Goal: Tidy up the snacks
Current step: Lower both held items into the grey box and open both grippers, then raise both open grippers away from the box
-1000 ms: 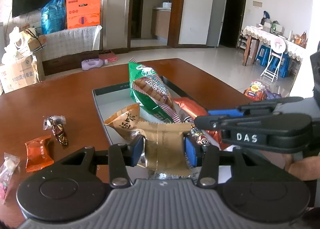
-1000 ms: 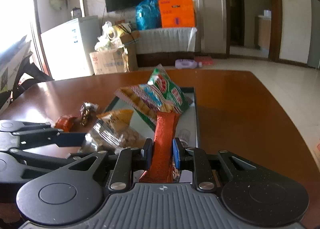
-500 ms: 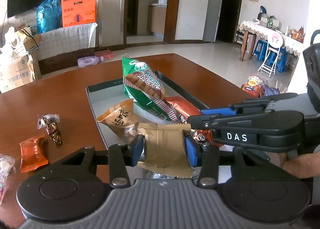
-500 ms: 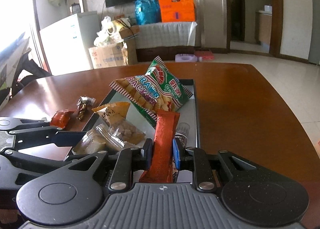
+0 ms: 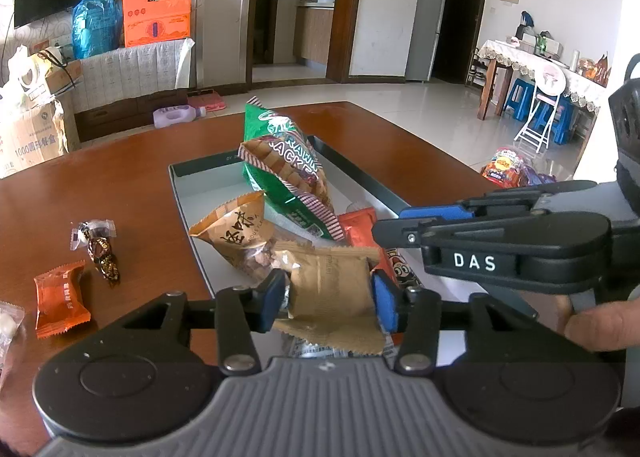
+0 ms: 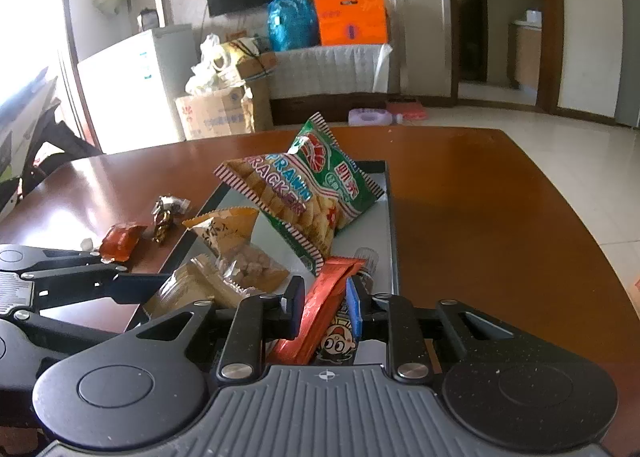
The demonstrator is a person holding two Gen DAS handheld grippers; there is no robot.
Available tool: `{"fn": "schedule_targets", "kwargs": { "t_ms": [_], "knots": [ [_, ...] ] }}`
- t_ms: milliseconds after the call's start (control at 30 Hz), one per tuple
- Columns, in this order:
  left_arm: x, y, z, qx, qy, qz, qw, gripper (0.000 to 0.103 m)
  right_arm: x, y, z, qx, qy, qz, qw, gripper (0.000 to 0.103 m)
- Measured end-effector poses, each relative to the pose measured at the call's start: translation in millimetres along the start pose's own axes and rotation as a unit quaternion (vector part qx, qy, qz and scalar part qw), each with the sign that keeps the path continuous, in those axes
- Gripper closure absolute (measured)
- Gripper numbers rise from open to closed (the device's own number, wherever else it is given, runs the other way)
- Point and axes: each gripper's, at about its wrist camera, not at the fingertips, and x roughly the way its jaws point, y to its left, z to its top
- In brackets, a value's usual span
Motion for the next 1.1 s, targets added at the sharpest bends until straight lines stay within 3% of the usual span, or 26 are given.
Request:
{"fn": "schedule_targets", "kwargs": {
  "t_ms": [100, 267, 1100],
  "knots": [
    [-3, 2, 0, -0.001, -0.008, 0.003, 1.0, 0.039, -1, -1, 0, 0.002, -0.004, -0.002, 1.0, 0.076],
    [-7, 6, 0, -0.004, -0.016, 0.009, 0.9998, 0.031, -2, 1, 2, 0.003, -0.009, -0.003, 1.0, 0.074],
    [-29, 32, -4, -0.017, -0.028, 0.032, 0.999, 0.03, -3, 40, 19, -0.017, -0.03, 0.024, 0.999, 0.068]
  ]
}}
